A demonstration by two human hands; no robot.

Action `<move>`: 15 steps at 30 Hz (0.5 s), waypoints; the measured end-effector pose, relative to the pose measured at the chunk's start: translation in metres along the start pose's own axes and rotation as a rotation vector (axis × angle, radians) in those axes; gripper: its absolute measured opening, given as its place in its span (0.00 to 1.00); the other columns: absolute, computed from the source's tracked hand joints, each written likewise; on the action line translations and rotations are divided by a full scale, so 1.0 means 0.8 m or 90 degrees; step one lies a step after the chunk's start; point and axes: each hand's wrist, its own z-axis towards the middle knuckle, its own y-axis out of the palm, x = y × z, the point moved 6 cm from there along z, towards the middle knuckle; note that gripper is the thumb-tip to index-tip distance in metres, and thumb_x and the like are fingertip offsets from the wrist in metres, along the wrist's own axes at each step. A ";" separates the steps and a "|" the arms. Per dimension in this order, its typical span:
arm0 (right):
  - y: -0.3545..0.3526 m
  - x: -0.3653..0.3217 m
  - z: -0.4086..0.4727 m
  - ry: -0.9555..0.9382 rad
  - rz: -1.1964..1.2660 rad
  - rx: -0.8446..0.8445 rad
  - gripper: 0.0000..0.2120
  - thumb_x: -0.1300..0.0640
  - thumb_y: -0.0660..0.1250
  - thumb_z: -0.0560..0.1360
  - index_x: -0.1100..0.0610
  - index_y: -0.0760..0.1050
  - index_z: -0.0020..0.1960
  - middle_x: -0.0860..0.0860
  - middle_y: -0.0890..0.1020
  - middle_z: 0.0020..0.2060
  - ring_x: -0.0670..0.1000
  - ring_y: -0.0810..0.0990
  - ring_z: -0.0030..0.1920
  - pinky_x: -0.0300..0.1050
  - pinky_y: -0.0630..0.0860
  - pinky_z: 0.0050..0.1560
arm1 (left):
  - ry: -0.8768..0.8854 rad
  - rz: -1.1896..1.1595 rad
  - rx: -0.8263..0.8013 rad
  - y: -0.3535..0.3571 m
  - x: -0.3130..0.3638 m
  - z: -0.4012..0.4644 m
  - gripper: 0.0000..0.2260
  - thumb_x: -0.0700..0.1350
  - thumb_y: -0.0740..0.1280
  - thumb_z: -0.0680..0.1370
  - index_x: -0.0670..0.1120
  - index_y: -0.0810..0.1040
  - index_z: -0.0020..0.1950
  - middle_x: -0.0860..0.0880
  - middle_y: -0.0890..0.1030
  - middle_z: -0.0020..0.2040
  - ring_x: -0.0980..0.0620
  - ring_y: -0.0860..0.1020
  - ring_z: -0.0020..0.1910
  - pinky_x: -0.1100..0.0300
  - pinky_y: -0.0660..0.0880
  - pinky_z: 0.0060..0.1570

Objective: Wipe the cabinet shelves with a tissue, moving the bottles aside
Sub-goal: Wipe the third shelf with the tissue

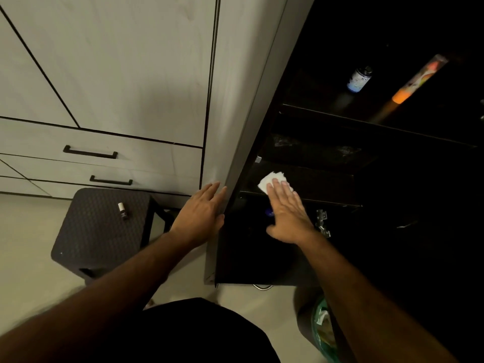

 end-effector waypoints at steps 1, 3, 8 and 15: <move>-0.004 0.014 0.004 0.028 -0.002 -0.007 0.55 0.51 0.71 0.69 0.53 0.34 0.79 0.51 0.33 0.78 0.51 0.31 0.77 0.50 0.36 0.77 | -0.004 0.003 0.003 0.001 0.000 -0.002 0.31 0.49 0.62 0.80 0.50 0.49 0.79 0.48 0.50 0.80 0.49 0.48 0.79 0.53 0.47 0.75; -0.011 0.022 0.023 0.071 0.000 -0.024 0.56 0.51 0.72 0.68 0.54 0.33 0.79 0.53 0.33 0.78 0.54 0.31 0.77 0.51 0.37 0.77 | -0.009 0.006 0.008 0.002 0.002 -0.004 0.31 0.49 0.61 0.80 0.50 0.49 0.79 0.47 0.50 0.80 0.49 0.48 0.79 0.55 0.46 0.74; -0.021 -0.015 0.065 0.117 0.032 -0.008 0.57 0.51 0.73 0.67 0.58 0.35 0.79 0.57 0.35 0.78 0.59 0.32 0.77 0.55 0.38 0.77 | -0.010 0.002 0.021 0.000 0.009 -0.007 0.31 0.50 0.61 0.81 0.49 0.50 0.79 0.47 0.52 0.80 0.49 0.50 0.78 0.55 0.48 0.74; -0.023 -0.033 0.070 0.118 0.043 0.002 0.56 0.52 0.73 0.67 0.59 0.36 0.79 0.59 0.37 0.78 0.60 0.34 0.77 0.56 0.39 0.77 | -0.019 -0.016 0.038 -0.005 0.013 -0.009 0.31 0.51 0.62 0.80 0.48 0.52 0.79 0.46 0.54 0.79 0.48 0.52 0.78 0.52 0.52 0.76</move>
